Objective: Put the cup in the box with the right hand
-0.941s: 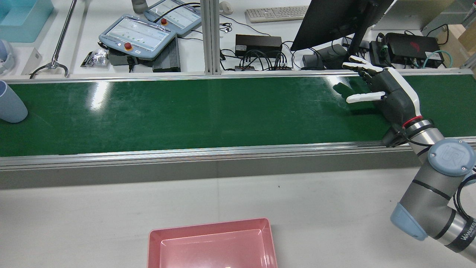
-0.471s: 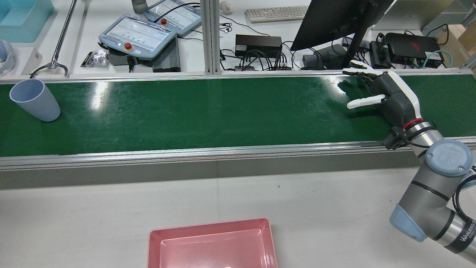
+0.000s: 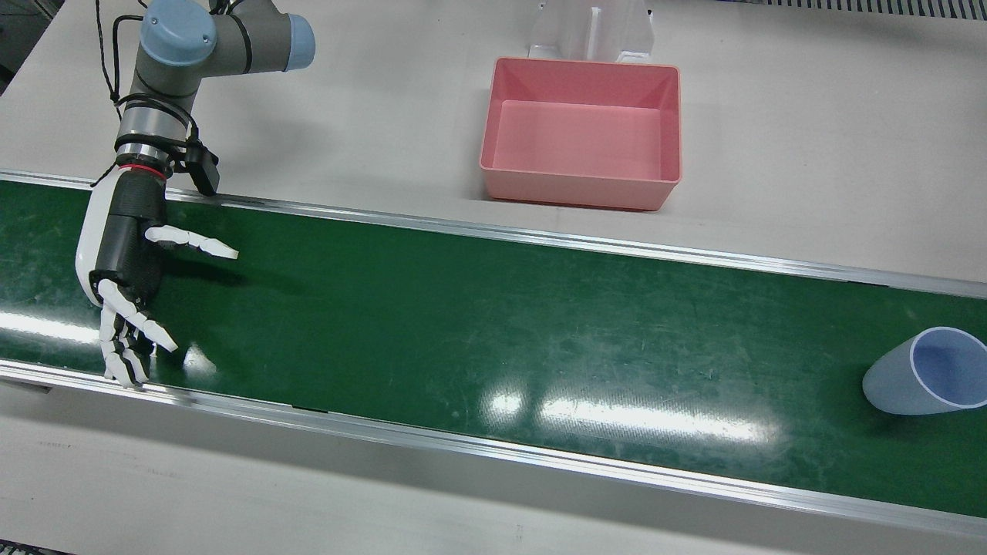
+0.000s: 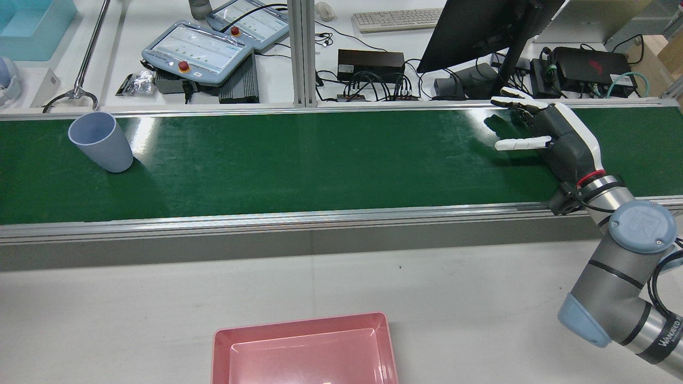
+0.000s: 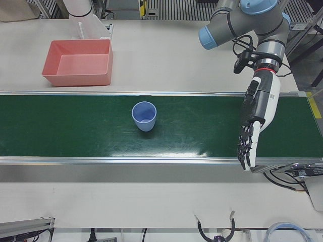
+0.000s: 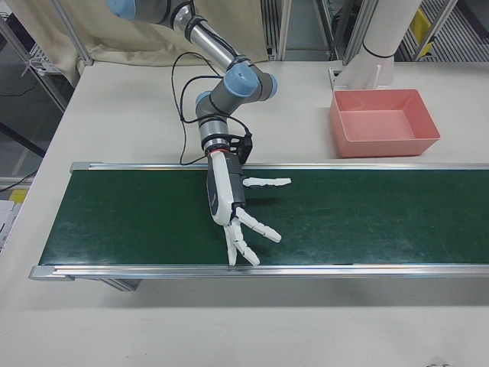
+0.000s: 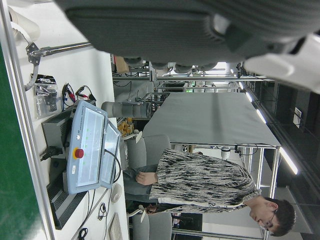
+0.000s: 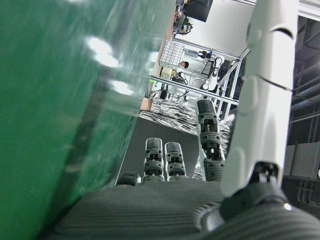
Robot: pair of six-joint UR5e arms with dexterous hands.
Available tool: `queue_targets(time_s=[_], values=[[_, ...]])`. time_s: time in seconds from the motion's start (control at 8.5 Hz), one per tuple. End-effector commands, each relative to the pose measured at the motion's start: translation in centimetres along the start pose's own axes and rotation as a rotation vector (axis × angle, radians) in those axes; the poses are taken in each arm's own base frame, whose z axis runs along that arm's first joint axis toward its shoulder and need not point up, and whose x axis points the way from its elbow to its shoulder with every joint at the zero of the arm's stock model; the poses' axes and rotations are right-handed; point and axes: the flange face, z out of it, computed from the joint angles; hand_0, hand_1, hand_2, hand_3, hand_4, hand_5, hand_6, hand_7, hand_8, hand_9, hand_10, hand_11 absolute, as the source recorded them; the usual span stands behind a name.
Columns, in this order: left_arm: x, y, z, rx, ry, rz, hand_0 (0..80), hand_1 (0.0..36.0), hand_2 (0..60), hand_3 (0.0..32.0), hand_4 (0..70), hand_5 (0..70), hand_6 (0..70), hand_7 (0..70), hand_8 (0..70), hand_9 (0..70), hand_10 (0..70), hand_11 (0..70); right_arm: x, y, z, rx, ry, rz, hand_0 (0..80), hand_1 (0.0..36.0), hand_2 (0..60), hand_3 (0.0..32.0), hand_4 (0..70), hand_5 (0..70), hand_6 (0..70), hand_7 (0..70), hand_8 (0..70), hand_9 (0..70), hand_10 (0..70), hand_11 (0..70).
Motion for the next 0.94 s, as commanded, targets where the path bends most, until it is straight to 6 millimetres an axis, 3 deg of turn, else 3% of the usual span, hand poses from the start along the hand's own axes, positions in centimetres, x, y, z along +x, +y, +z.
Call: queue_targets(time_s=[0.0,0.12,0.24,0.35,0.59,0.82], values=[[0.00,0.04,0.00,-0.001,0.000,0.000,0.0,0.0,0.0,0.0,0.0,0.0,0.0,0.0,0.0,0.0,0.0,0.0,0.32,0.39,-0.08,-0.007,0.006,0.005,57.6,20.2,8.9,0.0,17.6,7.2,6.1,20.5,10.3,18.7,1.1,3.7],[0.00,0.04,0.00,-0.001,0.000,0.000,0.0,0.0,0.0,0.0,0.0,0.0,0.0,0.0,0.0,0.0,0.0,0.0,0.49,0.67,-0.14,-0.012,0.009,0.009,57.0,21.1,11.3,0.0,16.4,7.2,6.1,20.5,10.3,18.6,1.2,3.9],[0.00,-0.03,0.00,0.001,0.000,0.000,0.0,0.0,0.0,0.0,0.0,0.0,0.0,0.0,0.0,0.0,0.0,0.0,0.47,0.87,-0.22,-0.015,0.011,0.011,58.3,19.3,6.6,0.0,17.9,7.2,6.0,20.2,10.3,18.5,1.0,3.6],[0.00,-0.02,0.01,-0.001,0.000,0.000,0.0,0.0,0.0,0.0,0.0,0.0,0.0,0.0,0.0,0.0,0.0,0.0,0.27,1.19,-0.19,-0.020,0.007,0.015,57.7,20.3,8.9,0.0,16.7,7.2,6.0,20.1,10.2,18.5,0.8,3.4],[0.00,-0.03,0.00,0.001,0.000,-0.002,0.0,0.0,0.0,0.0,0.0,0.0,0.0,0.0,0.0,0.0,0.0,0.0,0.25,0.74,-0.47,-0.014,0.011,0.008,59.4,19.0,4.4,0.0,17.3,7.4,5.9,19.5,10.2,18.4,0.2,2.5],[0.00,-0.03,0.00,0.001,0.000,0.000,0.0,0.0,0.0,0.0,0.0,0.0,0.0,0.0,0.0,0.0,0.0,0.0,0.41,0.77,-0.53,-0.013,0.014,0.008,58.2,19.6,6.8,0.0,16.5,7.2,5.8,19.5,10.3,18.5,0.0,2.0]])
